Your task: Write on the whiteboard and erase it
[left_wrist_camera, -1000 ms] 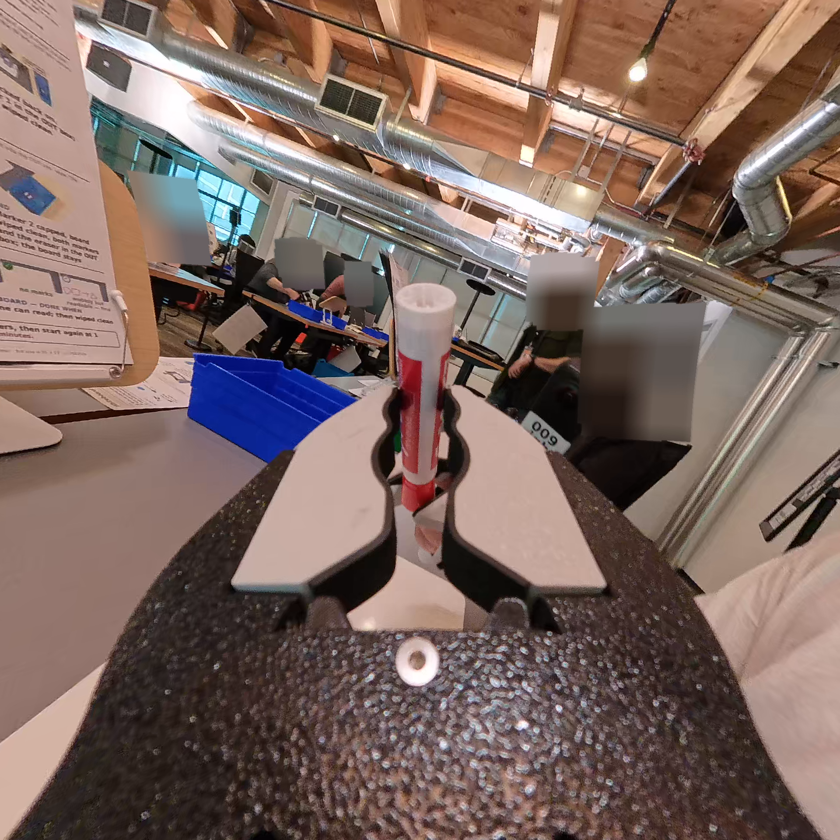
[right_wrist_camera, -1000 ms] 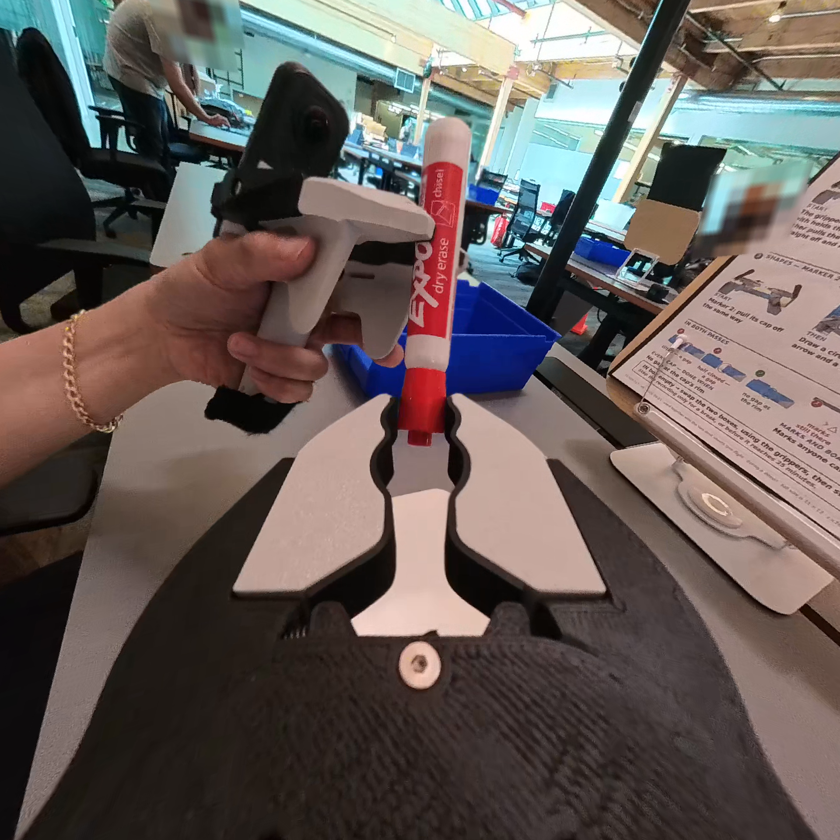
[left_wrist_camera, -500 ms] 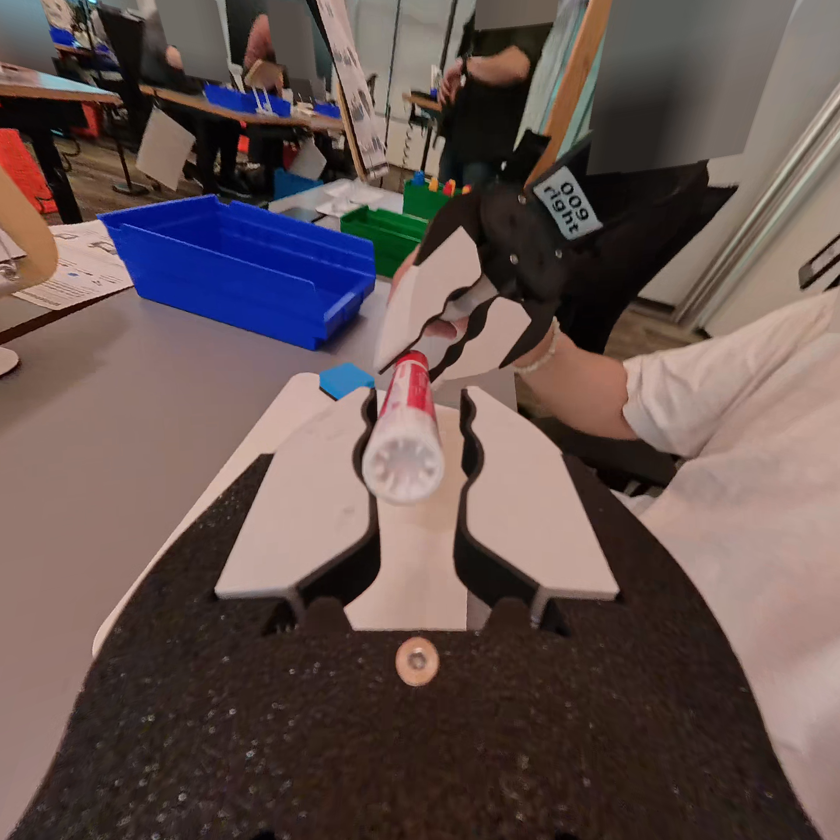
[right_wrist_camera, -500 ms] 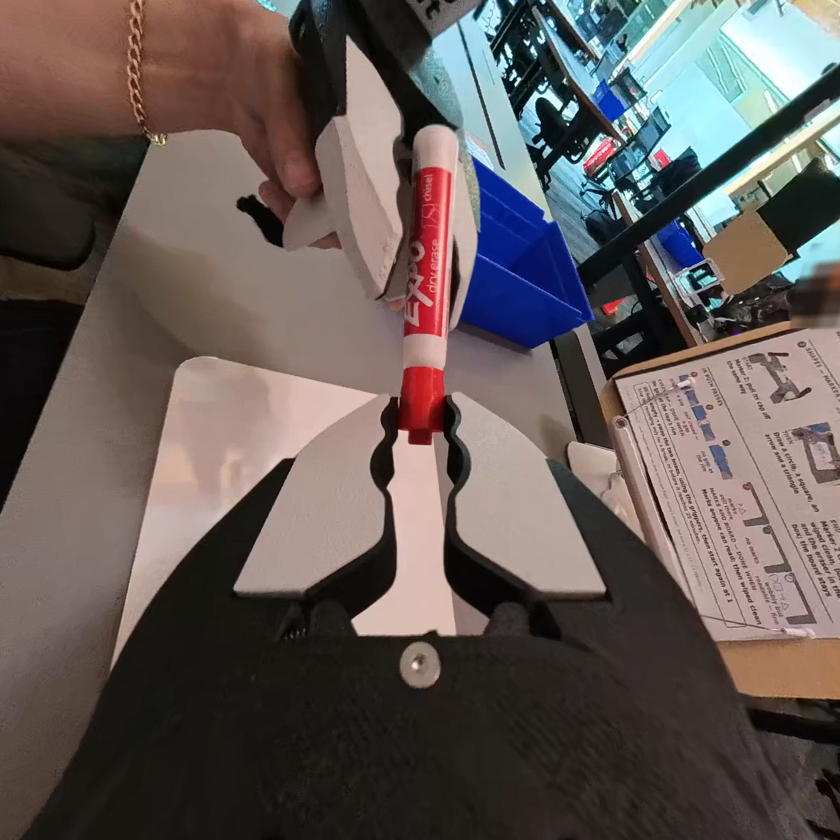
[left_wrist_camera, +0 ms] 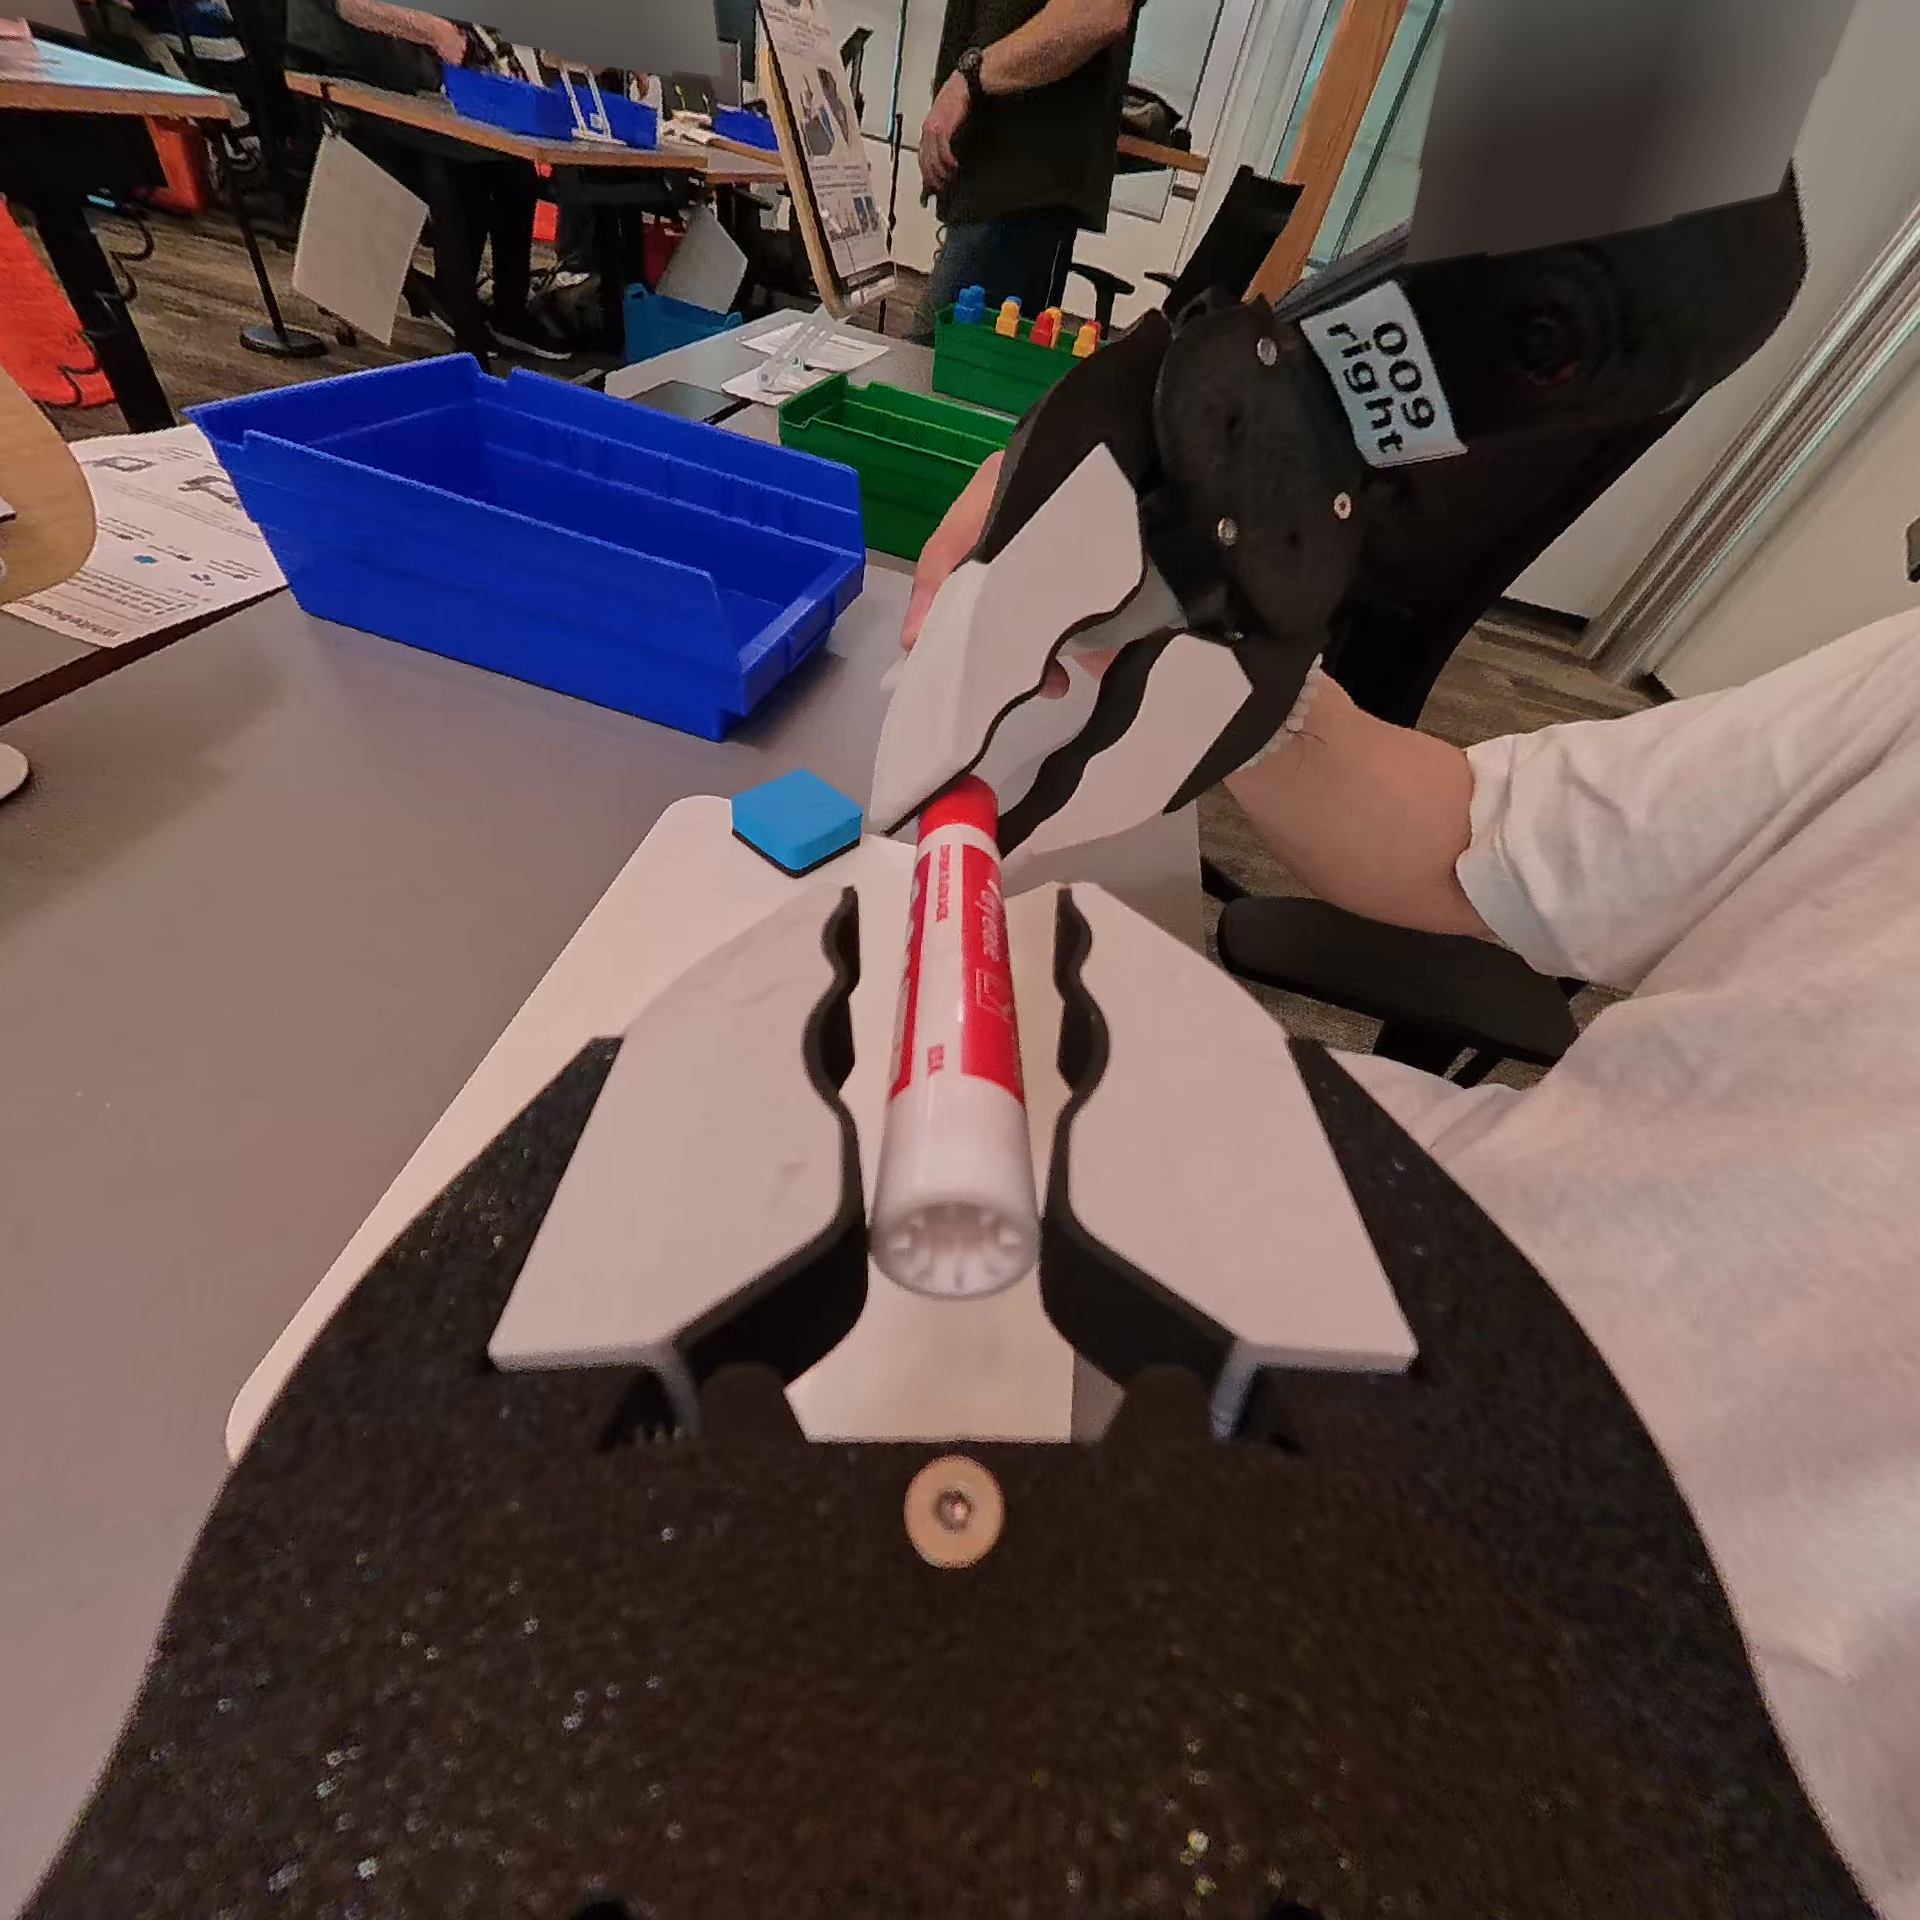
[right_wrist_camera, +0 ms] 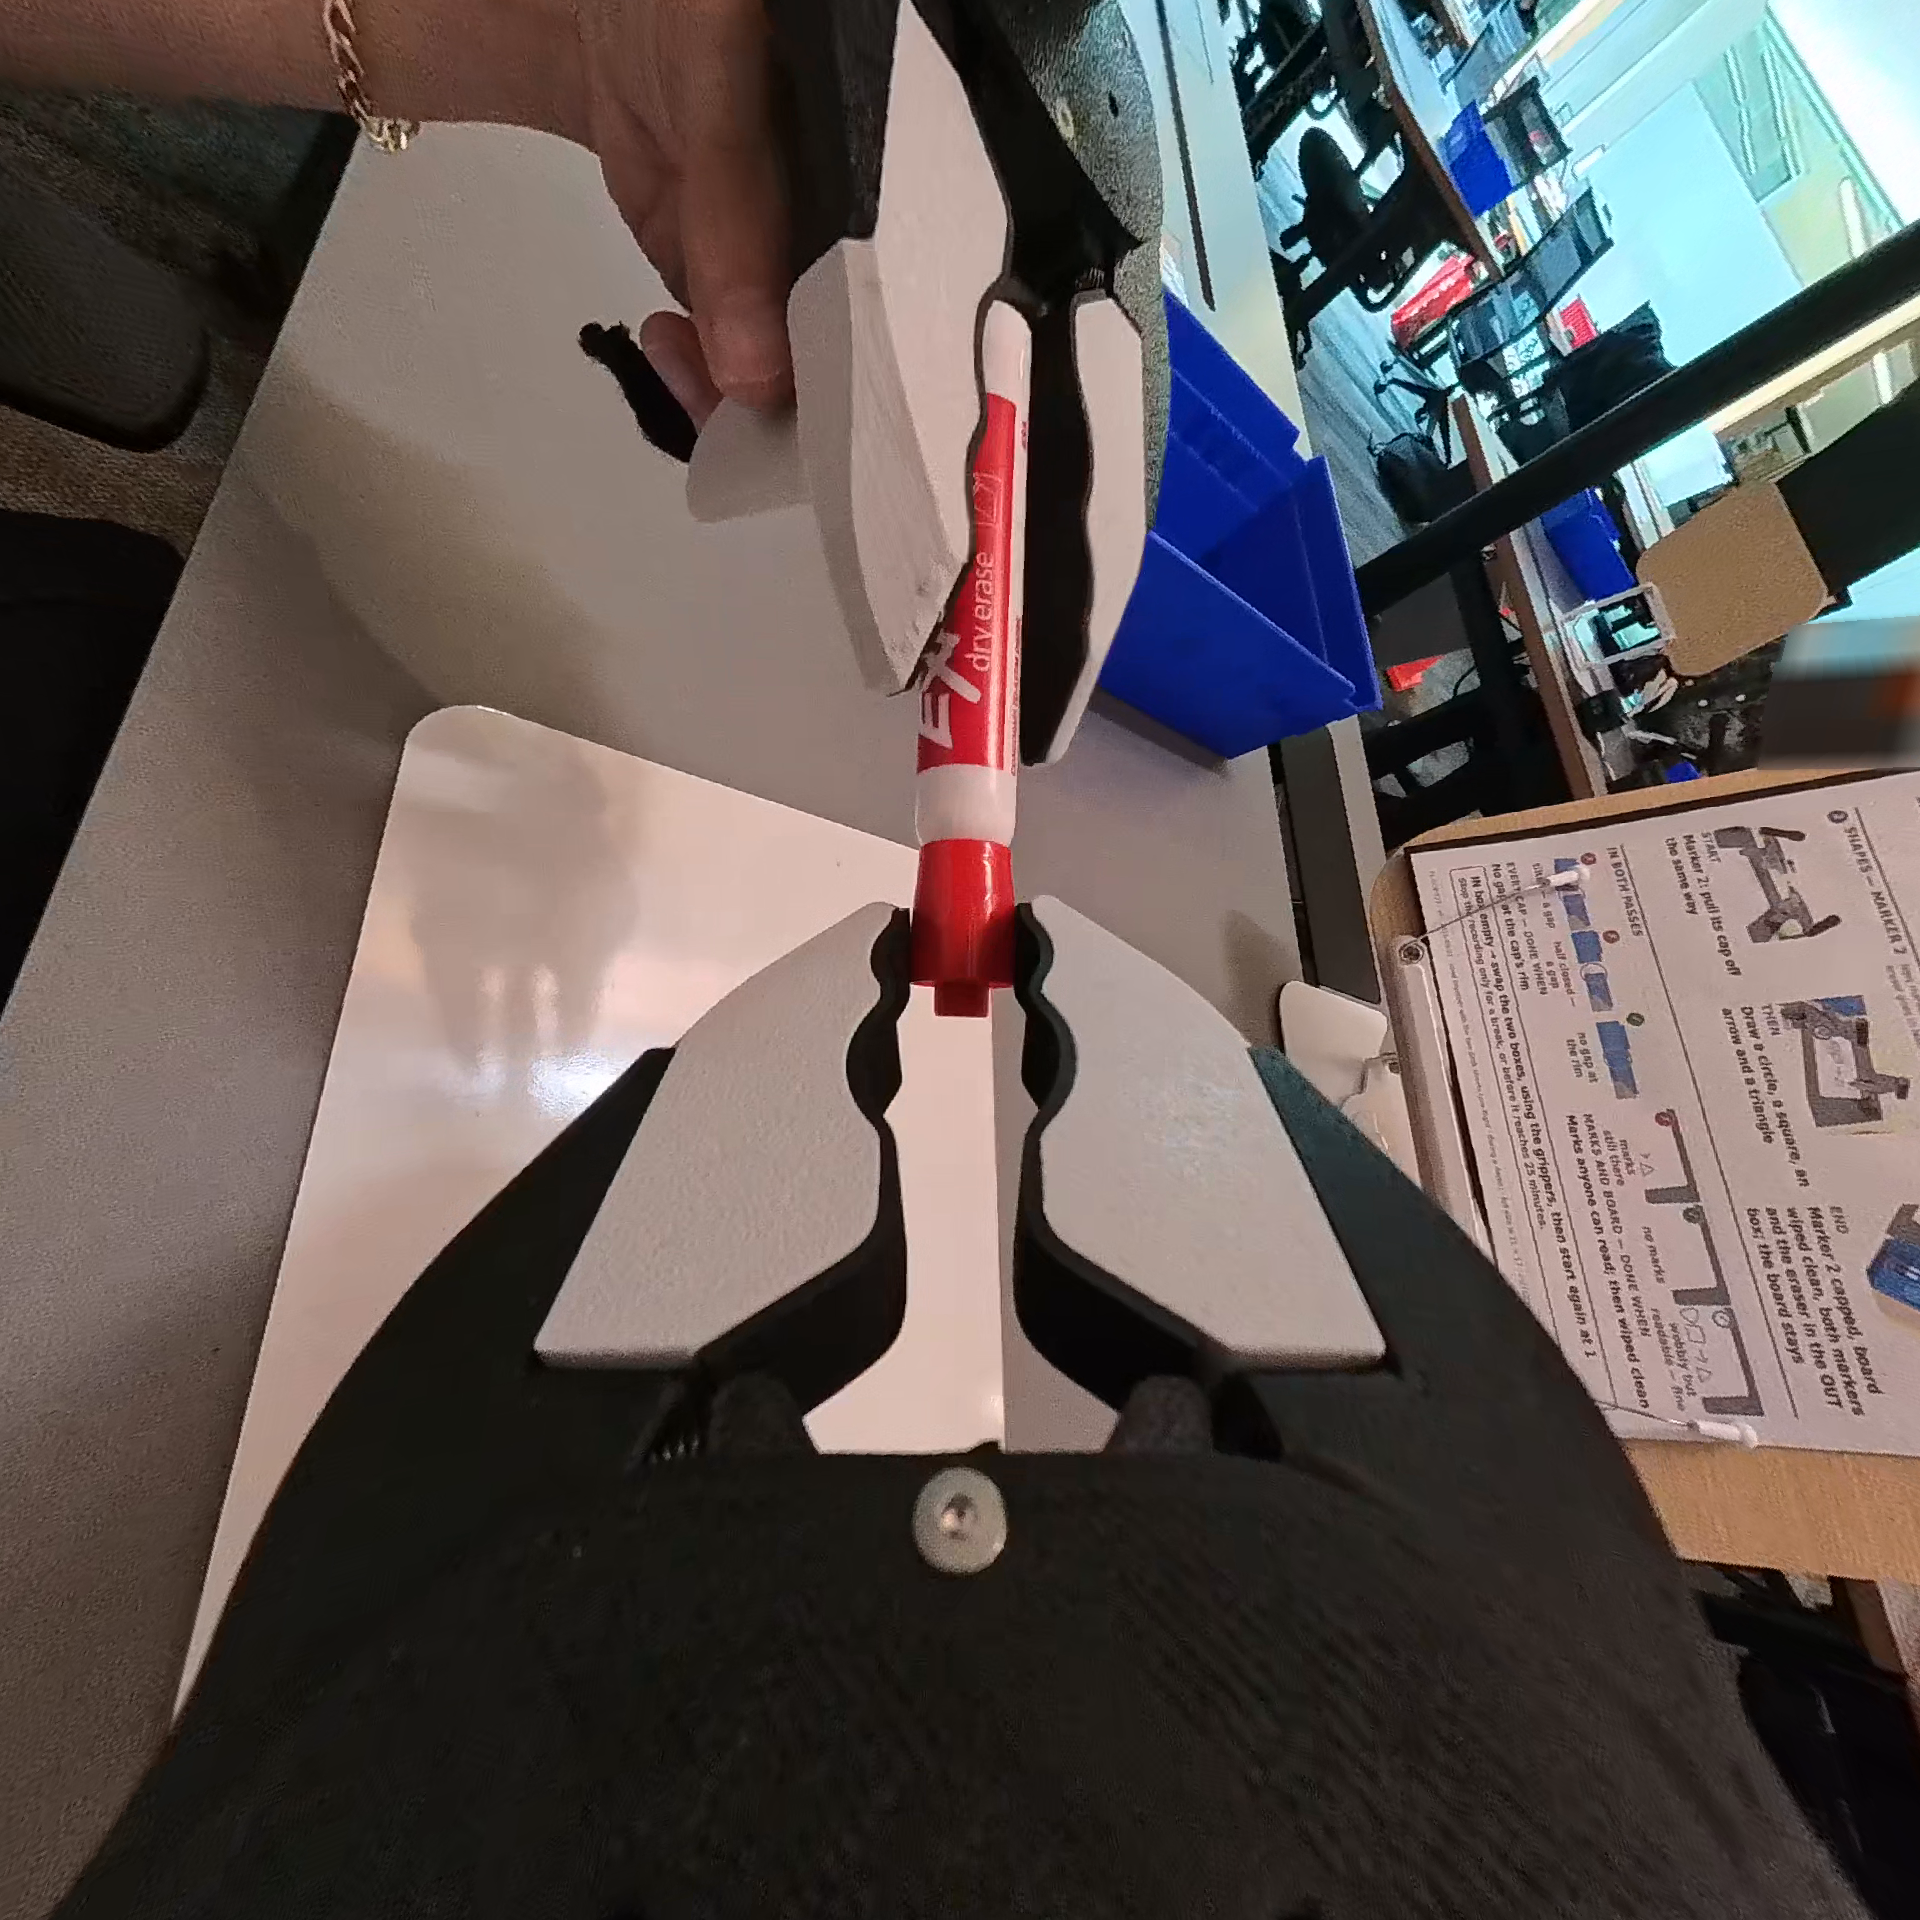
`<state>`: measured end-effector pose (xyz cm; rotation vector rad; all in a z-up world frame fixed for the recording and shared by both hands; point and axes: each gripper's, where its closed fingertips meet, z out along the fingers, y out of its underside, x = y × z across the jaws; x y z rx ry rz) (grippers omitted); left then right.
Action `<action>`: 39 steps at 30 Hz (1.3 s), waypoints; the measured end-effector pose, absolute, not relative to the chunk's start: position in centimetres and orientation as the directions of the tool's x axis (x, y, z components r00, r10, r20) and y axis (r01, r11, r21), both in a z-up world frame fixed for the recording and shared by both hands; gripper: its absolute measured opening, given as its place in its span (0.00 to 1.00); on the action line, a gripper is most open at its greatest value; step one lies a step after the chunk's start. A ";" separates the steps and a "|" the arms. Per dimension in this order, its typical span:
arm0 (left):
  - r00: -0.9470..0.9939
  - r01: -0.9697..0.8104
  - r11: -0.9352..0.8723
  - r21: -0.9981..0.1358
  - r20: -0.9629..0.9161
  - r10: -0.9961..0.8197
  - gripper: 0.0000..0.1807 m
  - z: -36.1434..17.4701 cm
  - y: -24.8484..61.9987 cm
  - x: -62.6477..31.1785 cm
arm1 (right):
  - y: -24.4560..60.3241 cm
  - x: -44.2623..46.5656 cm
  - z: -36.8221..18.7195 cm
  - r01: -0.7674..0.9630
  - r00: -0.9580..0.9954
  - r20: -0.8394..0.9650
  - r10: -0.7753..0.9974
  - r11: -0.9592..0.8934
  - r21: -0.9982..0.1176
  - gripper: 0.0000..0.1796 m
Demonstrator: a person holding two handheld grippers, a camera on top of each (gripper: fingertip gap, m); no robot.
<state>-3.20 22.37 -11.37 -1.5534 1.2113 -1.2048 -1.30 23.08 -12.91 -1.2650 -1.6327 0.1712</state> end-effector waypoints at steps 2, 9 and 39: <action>0.093 -0.221 -0.206 -0.953 0.190 -0.977 0.19 -11.7 22.4 -3.3 | 23.0 -1.3 -12.9 0.640 0.070 0.616 0.785 0.438 -0.631 0.11; 0.104 -0.204 -0.198 -0.959 0.180 -0.978 0.19 -11.4 22.5 -3.3 | 23.0 -1.3 -12.6 0.639 0.076 0.621 0.780 0.440 -0.630 0.11; 0.132 -0.195 -0.165 -0.967 0.141 -0.981 0.11 -11.2 22.7 -4.0 | 22.5 -1.1 -12.4 0.571 0.069 0.494 0.867 0.371 -0.732 0.17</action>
